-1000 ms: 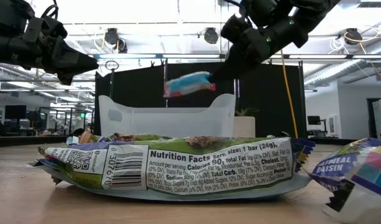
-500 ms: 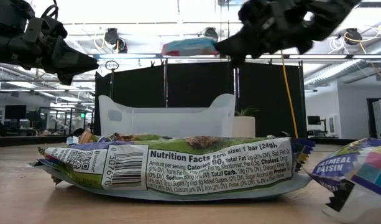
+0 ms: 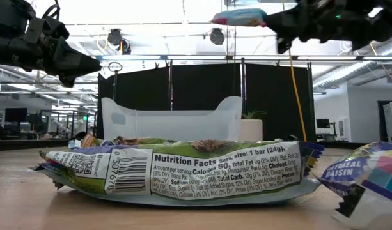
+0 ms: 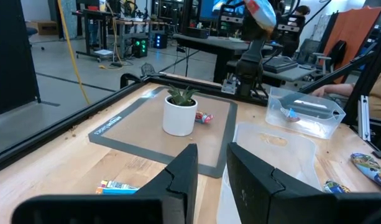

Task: Pick and place Granola Bars by type
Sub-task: Put the red granola bar into the right transparent bin

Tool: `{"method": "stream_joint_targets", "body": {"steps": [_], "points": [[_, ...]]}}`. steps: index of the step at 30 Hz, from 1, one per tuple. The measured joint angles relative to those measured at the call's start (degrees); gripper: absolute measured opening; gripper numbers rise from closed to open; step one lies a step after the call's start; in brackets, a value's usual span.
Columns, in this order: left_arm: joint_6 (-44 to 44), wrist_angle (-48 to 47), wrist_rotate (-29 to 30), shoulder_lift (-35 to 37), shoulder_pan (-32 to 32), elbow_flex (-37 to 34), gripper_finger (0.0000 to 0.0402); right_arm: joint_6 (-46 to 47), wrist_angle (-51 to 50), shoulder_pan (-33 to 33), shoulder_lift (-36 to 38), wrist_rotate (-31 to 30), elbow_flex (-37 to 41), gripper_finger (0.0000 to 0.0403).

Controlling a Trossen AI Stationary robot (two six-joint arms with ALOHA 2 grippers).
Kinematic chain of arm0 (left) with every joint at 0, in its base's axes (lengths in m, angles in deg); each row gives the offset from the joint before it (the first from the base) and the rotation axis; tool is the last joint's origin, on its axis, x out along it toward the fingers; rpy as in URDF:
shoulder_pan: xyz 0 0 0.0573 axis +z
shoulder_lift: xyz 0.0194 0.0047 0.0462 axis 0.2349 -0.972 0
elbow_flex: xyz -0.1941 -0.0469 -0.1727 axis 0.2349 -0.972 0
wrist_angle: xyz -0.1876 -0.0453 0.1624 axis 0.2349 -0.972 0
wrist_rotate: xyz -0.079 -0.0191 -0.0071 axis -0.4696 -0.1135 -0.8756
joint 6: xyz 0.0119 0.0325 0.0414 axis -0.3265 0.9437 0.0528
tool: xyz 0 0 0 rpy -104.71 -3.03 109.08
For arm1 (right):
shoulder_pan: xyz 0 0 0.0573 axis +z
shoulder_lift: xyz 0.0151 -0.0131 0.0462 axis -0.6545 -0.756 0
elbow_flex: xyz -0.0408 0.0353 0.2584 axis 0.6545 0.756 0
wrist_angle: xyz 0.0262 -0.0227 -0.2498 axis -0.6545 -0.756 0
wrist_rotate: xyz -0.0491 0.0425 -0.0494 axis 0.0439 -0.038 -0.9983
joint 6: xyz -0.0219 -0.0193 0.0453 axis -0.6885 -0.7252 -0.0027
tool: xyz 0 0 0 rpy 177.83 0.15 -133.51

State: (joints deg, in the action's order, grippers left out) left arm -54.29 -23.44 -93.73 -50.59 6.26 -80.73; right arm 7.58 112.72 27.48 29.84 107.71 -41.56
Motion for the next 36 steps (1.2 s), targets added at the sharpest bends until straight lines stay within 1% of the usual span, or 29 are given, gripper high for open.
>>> {"method": "stream_joint_targets", "body": {"steps": [3,5,10,14,19,23,28,29,34,36], "points": [[0.01,0.0,0.0,0.01,0.01,-0.01,0.0093,1.12,-0.45,-0.03,5.44,-2.02,3.1,0.0],[0.01,0.0,0.0,0.01,0.01,0.0,0.0093,2.14,-0.49,-0.03,8.6,-2.28,4.89,0.0],[0.0,0.0,0.0,0.01,0.0,0.01,0.0093,4.14,-0.48,-0.01,13.75,-2.26,7.9,0.0],[0.0,0.0,0.0,0.0,0.01,-0.01,0.0093,4.31,-0.56,0.02,16.07,-2.15,9.67,0.0],[0.02,0.0,0.0,0.02,0.01,0.01,0.0093,0.5,-0.62,0.02,18.93,-2.41,12.34,0.0],[0.01,0.0,0.0,0.0,0.01,0.01,0.0093,-0.45,-0.45,0.01,20.96,-6.65,13.52,0.0],[0.02,0.01,0.0,0.02,-0.01,-0.01,0.0093,-1.59,-1.44,0.02,22.05,-7.18,13.88,0.0],[0.02,0.01,0.0,0.01,0.01,0.01,0.0093,-1.83,-1.93,0.02,22.22,-7.46,13.88,0.0],[0.02,0.01,0.0,0.0,0.0,0.01,0.0093,-4.29,-6.78,0.02,23.32,-12.92,13.92,0.0],[0.02,0.0,0.0,0.0,-0.01,0.0,0.0093,-4.68,-7.78,-0.01,23.68,-13.23,13.92,0.0]]}}
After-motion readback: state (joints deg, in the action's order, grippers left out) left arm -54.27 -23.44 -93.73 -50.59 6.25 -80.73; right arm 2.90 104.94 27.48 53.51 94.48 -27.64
